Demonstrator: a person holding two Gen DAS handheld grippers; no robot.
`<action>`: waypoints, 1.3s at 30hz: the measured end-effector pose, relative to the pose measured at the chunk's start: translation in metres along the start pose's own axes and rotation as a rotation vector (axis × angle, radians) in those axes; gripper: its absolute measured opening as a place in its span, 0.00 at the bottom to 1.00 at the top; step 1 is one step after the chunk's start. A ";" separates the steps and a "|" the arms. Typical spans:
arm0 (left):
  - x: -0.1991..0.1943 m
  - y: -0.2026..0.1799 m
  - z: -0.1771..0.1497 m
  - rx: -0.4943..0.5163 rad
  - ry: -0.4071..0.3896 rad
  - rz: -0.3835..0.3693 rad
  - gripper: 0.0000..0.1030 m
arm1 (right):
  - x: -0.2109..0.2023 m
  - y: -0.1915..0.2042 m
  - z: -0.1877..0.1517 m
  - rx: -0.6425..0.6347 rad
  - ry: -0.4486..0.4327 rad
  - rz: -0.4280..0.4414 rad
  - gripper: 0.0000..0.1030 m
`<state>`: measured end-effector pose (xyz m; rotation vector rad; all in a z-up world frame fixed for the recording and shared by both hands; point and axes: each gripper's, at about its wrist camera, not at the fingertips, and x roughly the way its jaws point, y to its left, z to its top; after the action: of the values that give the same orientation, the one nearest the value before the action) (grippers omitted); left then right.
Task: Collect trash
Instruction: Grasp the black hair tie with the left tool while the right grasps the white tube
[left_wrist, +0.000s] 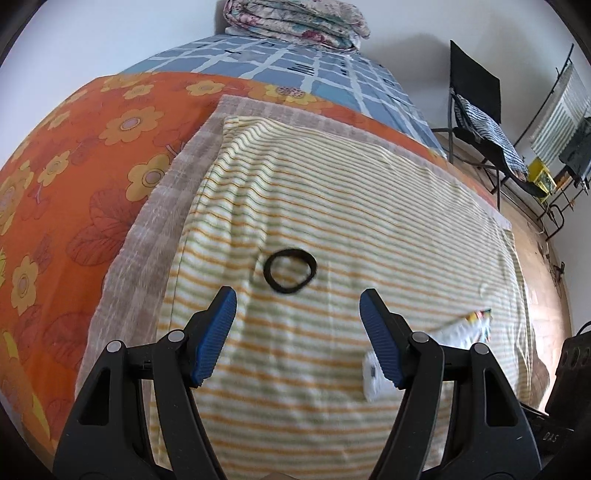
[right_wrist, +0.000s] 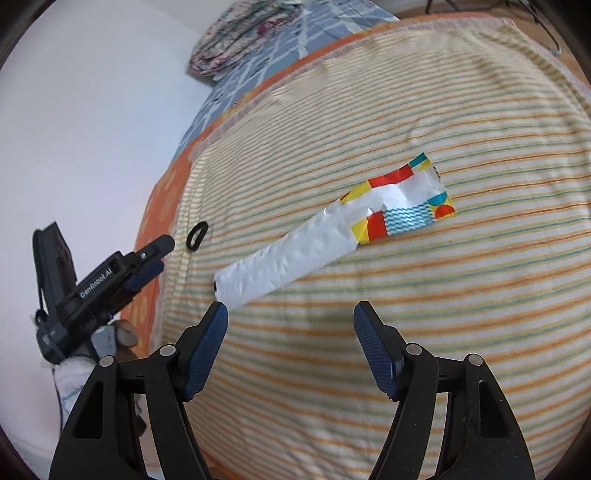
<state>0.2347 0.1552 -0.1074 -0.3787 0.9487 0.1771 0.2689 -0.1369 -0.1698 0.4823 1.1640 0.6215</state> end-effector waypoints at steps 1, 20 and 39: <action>0.003 0.001 0.002 -0.003 0.000 0.005 0.69 | 0.003 0.000 0.002 0.009 -0.002 0.000 0.68; 0.048 -0.015 0.007 0.122 0.010 0.105 0.66 | 0.037 0.019 0.045 -0.061 -0.116 -0.133 0.64; 0.039 -0.001 0.008 0.116 -0.020 0.093 0.11 | 0.034 0.034 0.047 -0.187 -0.166 -0.162 0.06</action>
<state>0.2638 0.1573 -0.1349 -0.2257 0.9531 0.2090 0.3151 -0.0903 -0.1560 0.2718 0.9665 0.5332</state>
